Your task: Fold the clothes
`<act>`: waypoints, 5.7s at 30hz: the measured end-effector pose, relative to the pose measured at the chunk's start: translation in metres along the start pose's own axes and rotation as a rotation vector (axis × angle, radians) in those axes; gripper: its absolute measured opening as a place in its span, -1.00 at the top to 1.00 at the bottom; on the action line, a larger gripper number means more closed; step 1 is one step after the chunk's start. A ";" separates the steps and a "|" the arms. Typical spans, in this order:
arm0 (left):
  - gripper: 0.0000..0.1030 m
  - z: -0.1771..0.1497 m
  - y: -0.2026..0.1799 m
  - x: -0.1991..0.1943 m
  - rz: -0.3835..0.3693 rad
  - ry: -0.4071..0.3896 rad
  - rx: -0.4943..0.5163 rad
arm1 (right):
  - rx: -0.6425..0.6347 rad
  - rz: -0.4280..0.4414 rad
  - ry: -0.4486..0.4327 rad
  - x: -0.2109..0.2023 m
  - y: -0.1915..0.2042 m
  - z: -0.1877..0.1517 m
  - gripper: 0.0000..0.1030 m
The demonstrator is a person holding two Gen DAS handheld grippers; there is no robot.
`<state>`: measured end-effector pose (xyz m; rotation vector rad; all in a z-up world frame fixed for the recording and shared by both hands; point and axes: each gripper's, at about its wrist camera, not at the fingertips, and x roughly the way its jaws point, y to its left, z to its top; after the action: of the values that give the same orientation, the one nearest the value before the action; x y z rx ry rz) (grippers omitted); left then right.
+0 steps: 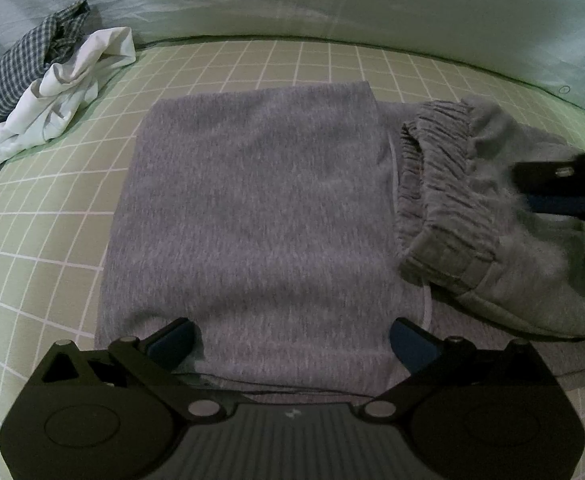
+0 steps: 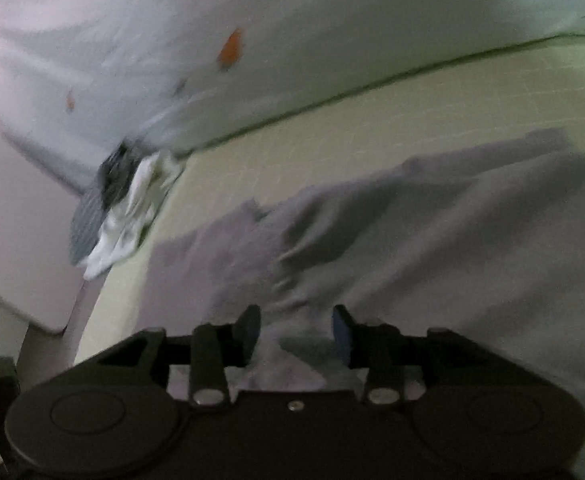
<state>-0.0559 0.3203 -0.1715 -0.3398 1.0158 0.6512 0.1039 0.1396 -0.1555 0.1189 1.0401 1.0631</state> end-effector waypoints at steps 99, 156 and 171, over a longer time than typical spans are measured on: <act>0.85 0.015 0.157 -0.036 -0.390 -0.011 -0.400 | 0.296 -0.089 -0.119 0.001 0.079 -0.060 0.23; 0.76 0.115 0.183 -0.080 -0.364 -0.405 -0.377 | -0.096 0.120 -0.123 0.063 0.195 0.064 0.48; 0.76 0.181 0.357 -0.155 -0.116 -0.667 -0.471 | -0.225 0.393 -0.108 0.165 0.384 0.161 0.48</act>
<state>-0.2199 0.6387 0.0641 -0.5403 0.1969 0.8216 -0.0150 0.5288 0.0330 0.2016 0.8098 1.5058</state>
